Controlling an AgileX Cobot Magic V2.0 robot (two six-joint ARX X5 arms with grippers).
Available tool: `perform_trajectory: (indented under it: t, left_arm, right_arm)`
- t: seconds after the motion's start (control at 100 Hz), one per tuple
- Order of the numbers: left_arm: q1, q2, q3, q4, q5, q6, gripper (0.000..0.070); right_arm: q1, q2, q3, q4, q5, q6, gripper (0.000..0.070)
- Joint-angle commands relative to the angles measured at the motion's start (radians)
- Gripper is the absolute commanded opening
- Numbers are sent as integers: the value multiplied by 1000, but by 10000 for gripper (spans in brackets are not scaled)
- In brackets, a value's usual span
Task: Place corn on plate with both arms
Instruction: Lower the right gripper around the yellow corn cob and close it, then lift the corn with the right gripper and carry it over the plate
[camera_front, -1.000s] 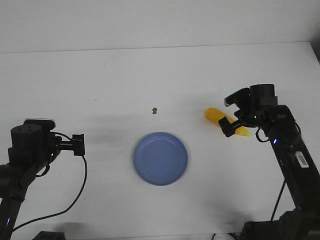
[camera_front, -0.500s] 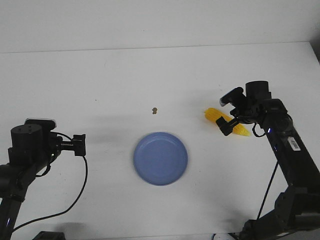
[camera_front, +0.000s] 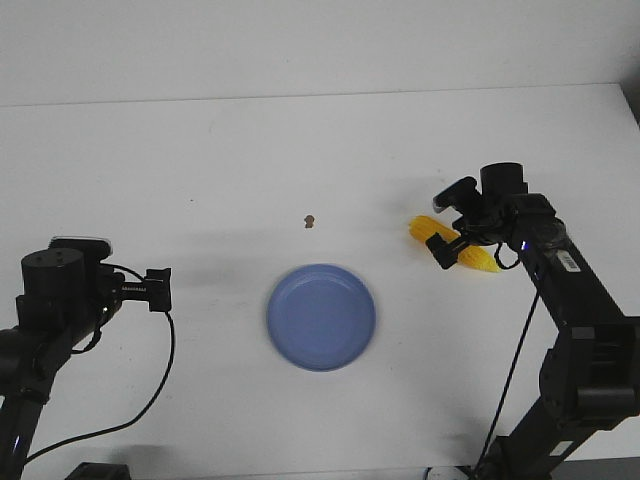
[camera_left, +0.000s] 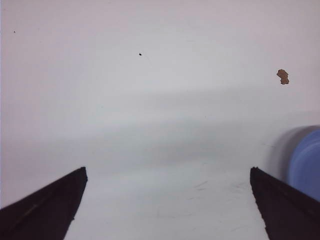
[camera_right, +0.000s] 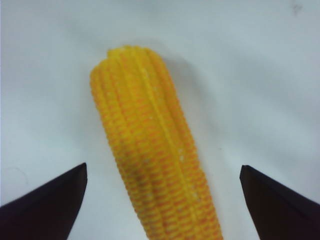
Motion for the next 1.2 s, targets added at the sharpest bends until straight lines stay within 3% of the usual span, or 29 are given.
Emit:
perform_trajectory:
  t: [0.0, 0.28, 0.37, 0.42, 0.54, 0.59, 0.75, 0.9, 1.0, 1.19]
  left_arm:
    - [-1, 10, 14, 7, 2, -2, 672]
    - [-1, 10, 14, 6, 2, -2, 672]
    - [-1, 10, 14, 5, 2, -2, 672]
    - [-1, 10, 14, 4, 2, -2, 672]
    - [-1, 10, 14, 4, 2, -2, 672]
    - [-1, 10, 14, 4, 2, -2, 672]
    - [-1, 10, 14, 5, 2, -2, 672]
    - [-1, 10, 14, 5, 2, -2, 671]
    - [-1, 10, 14, 5, 2, -2, 671]
    - [-1, 10, 14, 5, 2, -2, 671]
  right_arm:
    - [-6, 39, 20, 7, -2, -5, 643]
    - [-18, 100, 19, 18, -21, 12, 639]
    - [-21, 112, 16, 21, -27, 24, 605]
    - [-23, 112, 16, 24, -26, 24, 524]
    - [-26, 112, 17, 17, -26, 24, 184]
    - [-30, 112, 17, 10, -27, 24, 121]
    - [-31, 94, 17, -21, -39, 53, 120]
    - [-16, 32, 17, -48, -144, 81, 120]
    - [27, -23, 17, -73, -188, 100, 121]
    - [169, -93, 17, -109, -193, 108, 133]
